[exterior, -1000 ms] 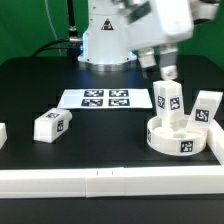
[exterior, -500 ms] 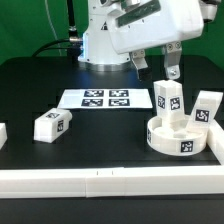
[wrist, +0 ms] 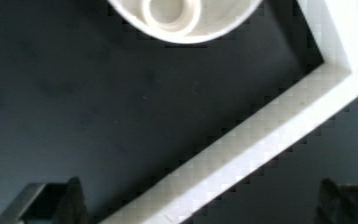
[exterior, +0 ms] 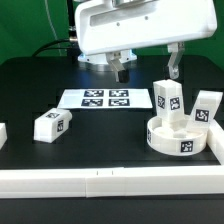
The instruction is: Assemble stool
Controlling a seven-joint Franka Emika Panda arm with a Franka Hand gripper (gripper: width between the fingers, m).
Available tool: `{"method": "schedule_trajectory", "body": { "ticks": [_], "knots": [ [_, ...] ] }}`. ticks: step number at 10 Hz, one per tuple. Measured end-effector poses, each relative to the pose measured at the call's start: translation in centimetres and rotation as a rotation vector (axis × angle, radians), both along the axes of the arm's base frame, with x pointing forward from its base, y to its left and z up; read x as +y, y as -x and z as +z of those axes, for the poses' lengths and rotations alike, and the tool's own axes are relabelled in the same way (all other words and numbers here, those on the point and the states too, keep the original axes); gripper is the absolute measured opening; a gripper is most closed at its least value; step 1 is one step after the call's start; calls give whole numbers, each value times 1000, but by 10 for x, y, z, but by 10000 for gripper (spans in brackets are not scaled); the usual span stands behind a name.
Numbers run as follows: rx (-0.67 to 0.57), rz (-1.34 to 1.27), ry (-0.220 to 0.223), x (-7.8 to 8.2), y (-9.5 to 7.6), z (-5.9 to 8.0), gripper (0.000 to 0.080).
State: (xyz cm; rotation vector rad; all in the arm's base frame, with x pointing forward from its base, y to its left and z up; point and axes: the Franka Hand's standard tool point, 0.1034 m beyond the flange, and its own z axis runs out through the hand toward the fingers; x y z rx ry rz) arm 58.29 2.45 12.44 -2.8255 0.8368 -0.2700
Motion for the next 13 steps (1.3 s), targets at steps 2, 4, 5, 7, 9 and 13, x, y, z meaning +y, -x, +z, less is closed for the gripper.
{"method": "schedule_trajectory", "body": {
  "ticks": [2,4,5,7,9,13],
  "knots": [
    [-44,219,74,-19,2,-3,649],
    [-40,249,98,-88,22,-18,649],
    [-36,246,107,-104,25,-21,649],
    [-34,241,103,-98,24,-21,649],
    [-29,230,103,-103,26,-24,649],
    [24,166,122,-142,46,-51,649]
  ]
}}
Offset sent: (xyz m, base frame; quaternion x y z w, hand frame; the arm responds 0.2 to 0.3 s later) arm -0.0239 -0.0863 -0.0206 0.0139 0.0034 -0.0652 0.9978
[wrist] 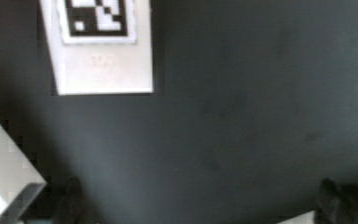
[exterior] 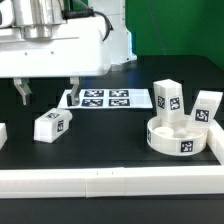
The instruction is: Assemble stool
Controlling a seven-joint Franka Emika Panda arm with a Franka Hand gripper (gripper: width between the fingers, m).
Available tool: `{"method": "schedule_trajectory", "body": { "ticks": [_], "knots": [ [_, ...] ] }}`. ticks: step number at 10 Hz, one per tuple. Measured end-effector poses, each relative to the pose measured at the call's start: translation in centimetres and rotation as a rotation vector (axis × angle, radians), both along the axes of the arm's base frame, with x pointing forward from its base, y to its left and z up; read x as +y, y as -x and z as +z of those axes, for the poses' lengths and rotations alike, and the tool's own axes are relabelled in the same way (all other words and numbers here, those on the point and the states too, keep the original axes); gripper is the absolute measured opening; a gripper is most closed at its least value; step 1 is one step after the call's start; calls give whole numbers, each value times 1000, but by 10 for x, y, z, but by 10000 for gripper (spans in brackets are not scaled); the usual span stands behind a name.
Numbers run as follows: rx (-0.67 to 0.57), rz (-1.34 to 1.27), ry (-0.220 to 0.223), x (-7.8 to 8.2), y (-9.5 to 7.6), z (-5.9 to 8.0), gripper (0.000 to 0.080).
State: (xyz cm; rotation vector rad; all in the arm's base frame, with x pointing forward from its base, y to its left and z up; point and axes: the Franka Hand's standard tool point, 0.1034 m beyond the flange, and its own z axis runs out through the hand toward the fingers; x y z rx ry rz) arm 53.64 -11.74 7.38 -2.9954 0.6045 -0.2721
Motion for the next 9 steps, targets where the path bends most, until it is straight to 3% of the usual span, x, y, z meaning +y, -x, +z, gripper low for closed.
{"method": "schedule_trajectory", "body": {
  "ticks": [3,4,7,8,9],
  "knots": [
    [16,4,-17,3,1,-1,649],
    [100,-2,-78,8,7,-4,649],
    [354,-63,-193,-9,12,-9,649],
    [384,-56,-214,-12,12,-11,649],
    [472,-46,-266,-7,18,-11,649]
  ]
}}
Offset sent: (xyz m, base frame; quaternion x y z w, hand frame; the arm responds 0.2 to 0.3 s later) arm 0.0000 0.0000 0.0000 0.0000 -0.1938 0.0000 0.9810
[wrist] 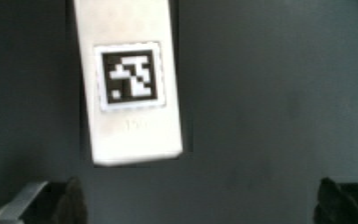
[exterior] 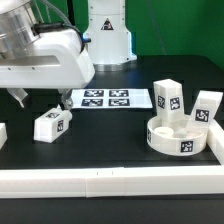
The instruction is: Assemble stool
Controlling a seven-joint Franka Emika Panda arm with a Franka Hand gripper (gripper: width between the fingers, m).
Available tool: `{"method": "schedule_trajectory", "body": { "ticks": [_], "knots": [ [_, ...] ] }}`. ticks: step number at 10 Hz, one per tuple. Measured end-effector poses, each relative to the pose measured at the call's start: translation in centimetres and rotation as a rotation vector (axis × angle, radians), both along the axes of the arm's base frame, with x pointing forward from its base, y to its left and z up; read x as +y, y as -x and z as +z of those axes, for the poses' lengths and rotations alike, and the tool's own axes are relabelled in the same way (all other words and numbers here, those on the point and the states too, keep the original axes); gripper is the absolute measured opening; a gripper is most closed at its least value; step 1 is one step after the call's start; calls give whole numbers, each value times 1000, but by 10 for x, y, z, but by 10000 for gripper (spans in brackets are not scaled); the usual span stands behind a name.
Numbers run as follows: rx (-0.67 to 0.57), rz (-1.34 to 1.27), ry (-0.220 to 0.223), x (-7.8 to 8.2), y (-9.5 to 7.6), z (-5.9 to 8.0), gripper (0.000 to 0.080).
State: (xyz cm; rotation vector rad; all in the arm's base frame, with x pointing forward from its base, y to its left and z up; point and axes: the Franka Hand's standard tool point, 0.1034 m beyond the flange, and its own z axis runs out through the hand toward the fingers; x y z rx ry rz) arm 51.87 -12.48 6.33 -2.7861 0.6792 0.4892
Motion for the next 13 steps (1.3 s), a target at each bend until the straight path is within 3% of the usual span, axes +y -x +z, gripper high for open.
{"method": "schedule_trajectory", "body": {
  "ticks": [3,4,7,10,13],
  "knots": [
    [179,18,-121,1,7,-3,649],
    [260,32,-152,-6,10,-12,649],
    [493,98,-161,-12,12,-22,649],
    [504,104,-166,-14,8,-26,649],
    [485,106,-123,-20,12,-49,649]
  ]
}}
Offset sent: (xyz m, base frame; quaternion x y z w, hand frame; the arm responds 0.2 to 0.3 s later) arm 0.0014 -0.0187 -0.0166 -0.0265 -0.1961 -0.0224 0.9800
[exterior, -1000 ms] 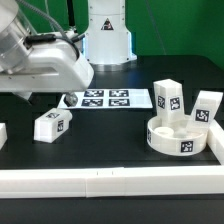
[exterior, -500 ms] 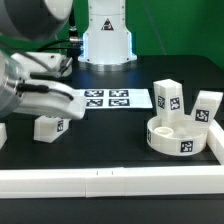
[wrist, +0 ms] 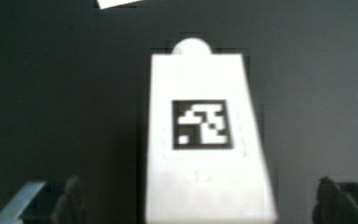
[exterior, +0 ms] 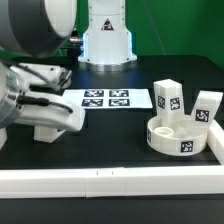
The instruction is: Assemble stool
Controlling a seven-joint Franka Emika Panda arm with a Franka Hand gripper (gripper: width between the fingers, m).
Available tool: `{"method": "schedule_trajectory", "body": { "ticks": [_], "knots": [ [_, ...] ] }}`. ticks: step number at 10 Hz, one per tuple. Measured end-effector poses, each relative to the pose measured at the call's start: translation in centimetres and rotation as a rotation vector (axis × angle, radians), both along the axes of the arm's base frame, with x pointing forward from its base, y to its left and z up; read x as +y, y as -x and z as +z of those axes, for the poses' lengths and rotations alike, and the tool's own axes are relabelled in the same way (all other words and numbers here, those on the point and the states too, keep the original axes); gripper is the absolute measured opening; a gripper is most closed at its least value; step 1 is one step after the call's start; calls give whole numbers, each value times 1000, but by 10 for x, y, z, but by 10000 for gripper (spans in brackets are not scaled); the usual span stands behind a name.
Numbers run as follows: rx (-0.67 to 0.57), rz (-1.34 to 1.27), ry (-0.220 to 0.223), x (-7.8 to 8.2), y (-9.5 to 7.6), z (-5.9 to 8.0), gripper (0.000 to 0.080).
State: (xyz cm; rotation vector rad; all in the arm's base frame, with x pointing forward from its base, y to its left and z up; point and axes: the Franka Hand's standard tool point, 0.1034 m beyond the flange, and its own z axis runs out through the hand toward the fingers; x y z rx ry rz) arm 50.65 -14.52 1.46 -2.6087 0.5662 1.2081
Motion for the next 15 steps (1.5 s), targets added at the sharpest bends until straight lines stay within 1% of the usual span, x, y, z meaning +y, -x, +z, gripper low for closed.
{"method": "schedule_trajectory", "body": {
  "ticks": [1,2,3,4,5,6,7,8,9,10,11,12,13,14,15],
  "knots": [
    [9,-3,-1,1,5,-4,649],
    [1,-4,5,0,6,-8,649],
    [5,-7,6,0,9,-9,649],
    [4,-7,9,1,9,-10,622],
    [2,-4,11,2,8,-10,622],
    [2,-2,11,4,8,-10,430],
    [1,0,10,4,7,-10,430],
    [-3,0,8,5,6,-6,335],
    [-12,0,7,6,2,1,335],
    [-20,-8,15,9,-3,10,335],
    [-23,-22,29,19,-12,28,335],
    [-7,-41,40,33,-20,47,335],
    [-8,-67,66,45,-31,56,335],
    [-48,-79,101,65,-48,70,335],
    [-61,-66,94,68,-47,73,337]
  ]
}}
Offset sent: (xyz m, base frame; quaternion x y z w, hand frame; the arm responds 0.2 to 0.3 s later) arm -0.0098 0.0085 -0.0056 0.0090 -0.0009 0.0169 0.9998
